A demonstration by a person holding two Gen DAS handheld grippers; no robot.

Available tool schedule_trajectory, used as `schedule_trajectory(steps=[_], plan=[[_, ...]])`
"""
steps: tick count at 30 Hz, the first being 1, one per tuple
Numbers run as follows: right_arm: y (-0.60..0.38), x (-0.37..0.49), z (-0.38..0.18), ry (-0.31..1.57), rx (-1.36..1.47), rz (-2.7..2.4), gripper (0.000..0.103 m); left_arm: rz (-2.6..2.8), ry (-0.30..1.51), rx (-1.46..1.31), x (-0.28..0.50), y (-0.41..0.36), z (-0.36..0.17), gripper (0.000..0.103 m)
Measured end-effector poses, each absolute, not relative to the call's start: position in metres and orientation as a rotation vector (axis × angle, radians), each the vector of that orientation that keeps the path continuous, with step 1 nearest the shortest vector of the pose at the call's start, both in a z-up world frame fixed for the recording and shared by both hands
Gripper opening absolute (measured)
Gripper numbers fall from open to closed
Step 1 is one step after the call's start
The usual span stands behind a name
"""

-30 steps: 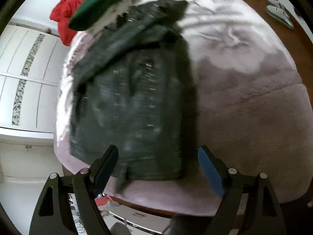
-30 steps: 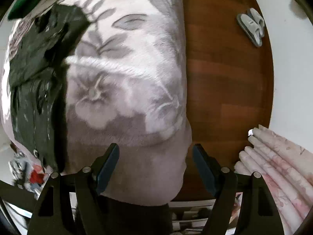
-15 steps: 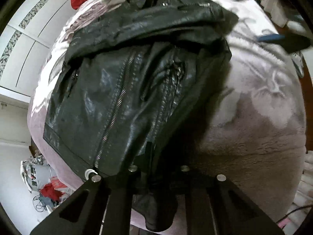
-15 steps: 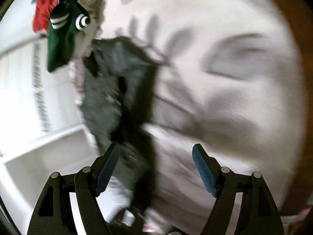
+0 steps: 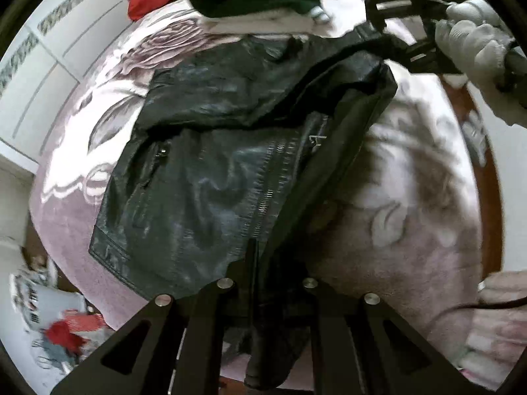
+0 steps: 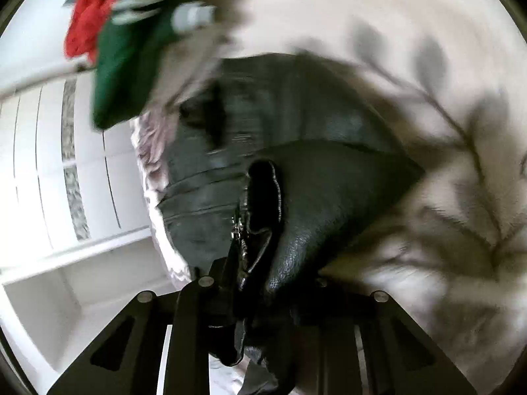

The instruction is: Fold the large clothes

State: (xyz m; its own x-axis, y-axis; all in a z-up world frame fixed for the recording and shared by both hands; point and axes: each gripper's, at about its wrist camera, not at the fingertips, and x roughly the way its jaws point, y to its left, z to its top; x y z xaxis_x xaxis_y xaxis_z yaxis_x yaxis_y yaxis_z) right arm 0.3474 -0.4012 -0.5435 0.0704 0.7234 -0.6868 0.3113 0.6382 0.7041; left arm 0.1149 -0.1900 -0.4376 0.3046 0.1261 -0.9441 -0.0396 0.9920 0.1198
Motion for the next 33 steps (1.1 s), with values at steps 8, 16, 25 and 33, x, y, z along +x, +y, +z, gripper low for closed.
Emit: schedule_trajectory(steps=[8,16,25,33], plan=[[-0.210,0.408,-0.467,1.561,0.532,0.427,0.023,0.148,1.261,-0.262,0.132,-0.055,-0.418,0.008],[-0.034,0.448,-0.548,1.734,0.258,0.350,0.025,0.230,1.348,-0.518,0.149,0.083,-0.509,0.009],[-0.063,0.455,-0.523,1.709,0.720,0.695,0.067,0.118,1.372,-0.798,0.118,0.123,-0.520,0.028],[-0.030,0.461,-0.552,1.708,0.426,0.609,0.018,0.199,1.367,-0.606,0.140,0.129,-0.486,0.076]])
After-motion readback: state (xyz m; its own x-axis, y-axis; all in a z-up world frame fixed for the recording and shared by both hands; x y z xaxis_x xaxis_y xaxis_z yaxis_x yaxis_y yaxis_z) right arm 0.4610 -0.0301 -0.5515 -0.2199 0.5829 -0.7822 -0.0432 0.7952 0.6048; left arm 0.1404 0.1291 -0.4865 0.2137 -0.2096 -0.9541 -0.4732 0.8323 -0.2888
